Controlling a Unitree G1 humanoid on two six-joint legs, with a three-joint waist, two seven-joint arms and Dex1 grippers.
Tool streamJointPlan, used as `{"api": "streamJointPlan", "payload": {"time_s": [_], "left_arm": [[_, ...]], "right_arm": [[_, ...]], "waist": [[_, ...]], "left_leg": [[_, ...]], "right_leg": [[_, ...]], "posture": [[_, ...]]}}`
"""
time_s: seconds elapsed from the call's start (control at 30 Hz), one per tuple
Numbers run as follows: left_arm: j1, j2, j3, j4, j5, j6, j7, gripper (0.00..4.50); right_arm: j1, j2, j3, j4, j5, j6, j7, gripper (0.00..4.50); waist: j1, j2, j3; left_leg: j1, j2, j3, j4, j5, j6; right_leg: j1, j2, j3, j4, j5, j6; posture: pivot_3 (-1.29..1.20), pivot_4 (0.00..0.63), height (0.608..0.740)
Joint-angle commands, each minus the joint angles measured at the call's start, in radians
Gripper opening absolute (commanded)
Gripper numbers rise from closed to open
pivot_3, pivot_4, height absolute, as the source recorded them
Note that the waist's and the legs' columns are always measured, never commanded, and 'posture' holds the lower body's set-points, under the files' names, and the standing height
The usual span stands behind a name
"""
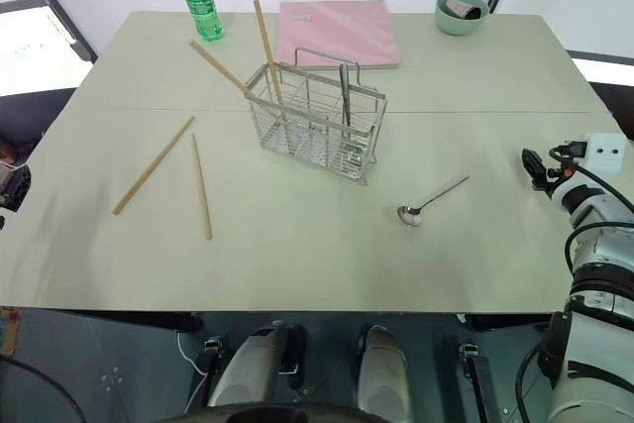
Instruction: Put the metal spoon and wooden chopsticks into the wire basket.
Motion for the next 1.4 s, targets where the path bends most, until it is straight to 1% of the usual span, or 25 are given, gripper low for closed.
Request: {"api": "streamJointPlan", "payload": {"time_s": [0.03, 0.33, 0.67, 0.77, 0.83, 0.9, 1.0, 1.03, 1.1, 1.23, 1.3, 1.33, 1.4], "left_arm": [[-0.013, 0.025, -0.002, -0.024, 0.007, -0.011, -0.005, 4.36], [-0.027, 0.032, 0.001, -0.036, -0.003, 0.01, 0.001, 4.36], [-0.048, 0.045, -0.001, -0.05, -0.009, 0.03, 0.0, 4.36], [-0.095, 0.083, -0.017, -0.099, -0.092, 0.102, -0.039, 4.36], [-0.113, 0.117, -0.044, -0.169, -0.186, 0.17, -0.104, 4.36], [-0.134, 0.154, -0.066, -0.244, -0.319, 0.254, -0.168, 4.36], [-0.169, 0.213, -0.112, -0.309, -0.464, 0.348, -0.225, 4.36], [-0.193, 0.242, -0.161, -0.337, -0.518, 0.38, -0.263, 4.36], [-0.231, 0.284, -0.24, -0.372, -0.584, 0.416, -0.319, 4.36], [-0.318, 0.324, -0.388, -0.391, -0.65, 0.455, -0.397, 4.36], [-0.396, 0.312, -0.517, -0.39, -0.64, 0.455, -0.47, 4.36], [-0.427, 0.305, -0.567, -0.384, -0.623, 0.45, -0.497, 4.36], [-0.469, 0.294, -0.629, -0.366, -0.588, 0.435, -0.526, 4.36]], "right_arm": [[-0.009, -0.024, -0.021, -0.056, 0.015, -0.001, -0.001, 3.6], [-0.006, -0.01, -0.017, -0.087, 0.015, 0.017, -0.005, 3.6], [-0.037, -0.021, -0.003, -0.071, 0.002, 0.011, 0.01, 3.6], [-0.082, -0.059, 0.043, -0.054, -0.028, 0.002, 0.078, 3.6], [-0.135, -0.099, 0.09, -0.032, -0.055, 0.004, 0.16, 3.6], [-0.198, -0.144, 0.153, -0.013, -0.087, -0.013, 0.294, 3.6], [-0.321, -0.191, 0.248, 0.037, -0.14, -0.036, 0.475, 3.6], [-0.383, -0.201, 0.305, 0.06, -0.179, -0.062, 0.574, 3.6], [-0.466, -0.205, 0.392, 0.101, -0.243, -0.118, 0.716, 3.6], [-0.558, -0.189, 0.536, 0.17, -0.359, -0.263, 0.919, 3.6], [-0.597, -0.167, 0.651, 0.197, -0.462, -0.405, 1.021, 3.6], [-0.614, -0.155, 0.698, 0.213, -0.502, -0.47, 1.045, 3.6], [-0.644, -0.129, 0.757, 0.251, -0.549, -0.542, 1.058, 3.6]], "waist": [[0.0, 0.0, 0.0], [0.0, 0.0, 0.0], [0.0, 0.0, 0.0], [0.0, 0.0, 0.0], [0.0, 0.0, 0.0], [0.0, 0.001, 0.001], [-0.004, 0.002, 0.001], [-0.007, 0.002, 0.001], [-0.013, 0.002, 0.002], [-0.026, 0.002, 0.002], [-0.024, 0.002, 0.002], [-0.026, 0.002, 0.002], [-0.028, 0.002, 0.003]], "left_leg": [[0.0, 0.0, 0.0, 0.0, 0.0, 0.0], [0.0, 0.0, 0.0, 0.0, 0.0, 0.0], [0.0, 0.0, 0.0, 0.0, 0.001, -0.001], [0.0, 0.0, 0.0, 0.0, 0.001, -0.001], [0.0, 0.0, 0.0, 0.0, 0.002, -0.001], [0.0, 0.0, 0.0, 0.0, 0.002, -0.001], [0.0, 0.0, 0.0, 0.0, 0.002, -0.001], [0.0, 0.0, 0.0, 0.0, 0.002, -0.002], [0.0, 0.0, 0.0, -0.001, 0.002, -0.002], [0.0, 0.0, 0.0, -0.002, 0.005, -0.002], [0.0, 0.0, 0.001, -0.002, 0.007, -0.003], [0.0, -0.001, 0.001, -0.002, 0.007, -0.004], [0.001, -0.001, 0.003, -0.001, 0.007, -0.004]], "right_leg": [[0.0, 0.0, 0.0, 0.0, 0.0, 0.0], [0.0, 0.0, 0.0, 0.0, 0.0, 0.0], [0.0, 0.0, 0.0, 0.0, 0.0, 0.0], [0.0, 0.001, 0.0, 0.001, 0.0, 0.0], [0.0, 0.0, 0.0, 0.001, 0.001, -0.001], [0.0, 0.0, 0.0, 0.001, 0.001, -0.001], [0.0, 0.001, 0.001, 0.0, 0.001, -0.001], [0.0, 0.001, 0.001, 0.0, 0.001, -0.001], [-0.001, 0.001, 0.001, 0.001, 0.001, -0.001], [0.0, 0.002, 0.001, 0.001, 0.001, -0.001], [0.0, 0.002, 0.001, 0.001, 0.001, -0.001], [-0.001, 0.002, 0.001, 0.002, 0.001, -0.001], [-0.001, 0.002, 0.002, 0.002, 0.001, -0.001]], "posture": [[0.0, 0.15, 0.686], [0.0, 0.15, 0.686], [0.0, 0.15, 0.686], [0.0, 0.15, 0.686], [0.0, 0.15, 0.686], [0.0, 0.15, 0.686], [0.0, 0.15, 0.686], [0.0, 0.15, 0.686], [0.0, 0.15, 0.686], [0.0, 0.15, 0.686], [0.0, 0.15, 0.686], [0.0, 0.15, 0.686], [0.0, 0.15, 0.686]]}}
